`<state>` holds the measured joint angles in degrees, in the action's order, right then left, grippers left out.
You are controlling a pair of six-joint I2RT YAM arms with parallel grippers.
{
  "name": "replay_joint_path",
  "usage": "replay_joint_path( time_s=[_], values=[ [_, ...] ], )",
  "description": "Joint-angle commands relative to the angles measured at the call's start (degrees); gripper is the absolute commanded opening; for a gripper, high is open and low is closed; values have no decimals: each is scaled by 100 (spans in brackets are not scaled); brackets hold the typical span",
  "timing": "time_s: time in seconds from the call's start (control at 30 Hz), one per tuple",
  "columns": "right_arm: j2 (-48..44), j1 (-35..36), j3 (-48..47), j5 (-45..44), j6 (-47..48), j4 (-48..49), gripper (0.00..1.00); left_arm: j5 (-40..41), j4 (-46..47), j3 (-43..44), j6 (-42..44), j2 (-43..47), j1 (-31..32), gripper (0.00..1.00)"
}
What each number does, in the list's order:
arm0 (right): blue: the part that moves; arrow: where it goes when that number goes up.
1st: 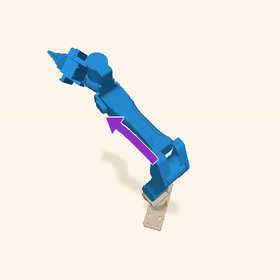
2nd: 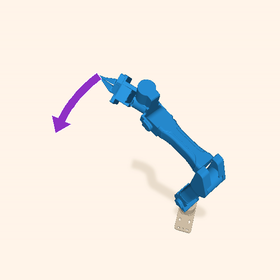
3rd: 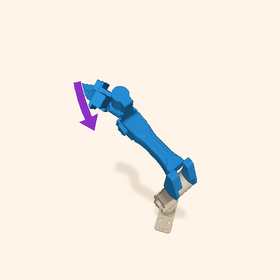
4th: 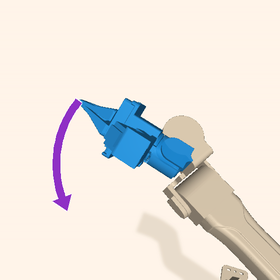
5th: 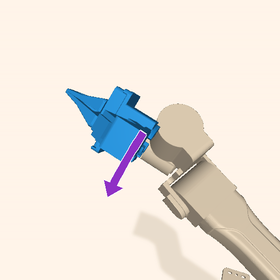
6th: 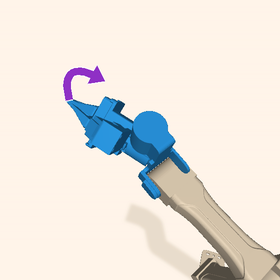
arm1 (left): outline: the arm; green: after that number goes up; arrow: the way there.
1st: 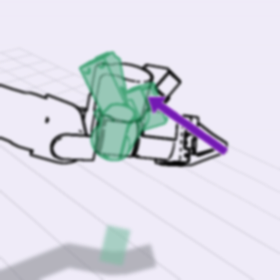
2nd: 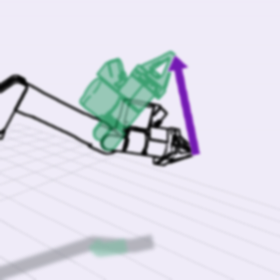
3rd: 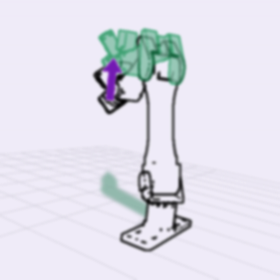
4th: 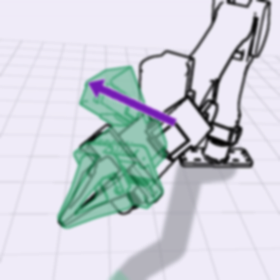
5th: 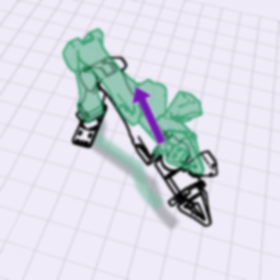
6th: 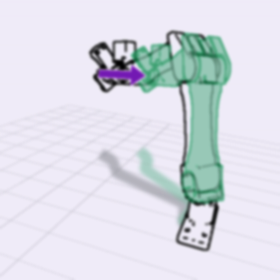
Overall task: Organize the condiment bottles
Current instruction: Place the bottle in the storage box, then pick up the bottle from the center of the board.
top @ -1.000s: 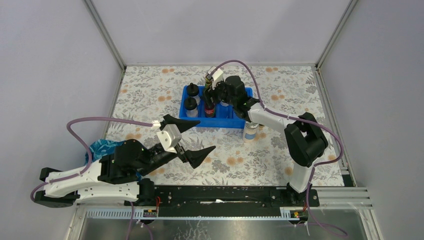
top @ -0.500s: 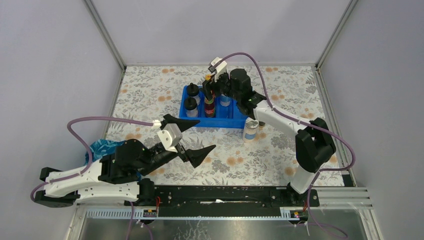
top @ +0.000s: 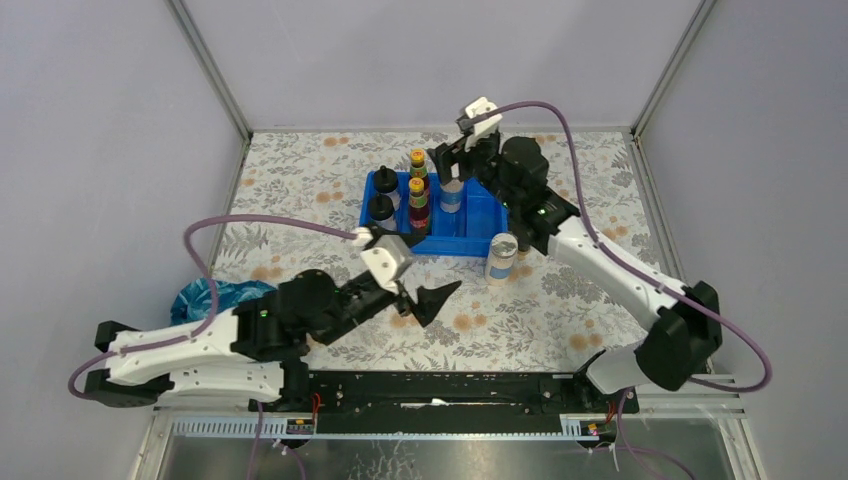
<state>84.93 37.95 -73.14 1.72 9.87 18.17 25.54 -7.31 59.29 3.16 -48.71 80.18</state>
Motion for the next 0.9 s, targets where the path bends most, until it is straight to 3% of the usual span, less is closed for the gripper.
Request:
replay_joint_path(
  time_s=[0.0, 0.2, 0.4, 0.63, 0.87],
  values=[
    [-759, -34, 245, -1370, 77, -247, 84, 284, 317, 137, -99, -557, -47, 99],
    [-1604, -33, 890, -3213, -312, -353, 86, 529, 633, 329, -303, -1383, -104, 99],
    [-2398, -112, 1741, -4452, -791, -241, 91, 112, 376, 565, -834, -2106, -761, 99],
    [-3061, -379, 2526, -4765, -1617, -133, 98, -375, 998, 182, -1188, -2661, -1511, 99],
    [-3082, -587, 2741, -4875, -1894, -154, 100, -1040, 1227, 267, -1306, -3333, -1926, 99]
  ],
)
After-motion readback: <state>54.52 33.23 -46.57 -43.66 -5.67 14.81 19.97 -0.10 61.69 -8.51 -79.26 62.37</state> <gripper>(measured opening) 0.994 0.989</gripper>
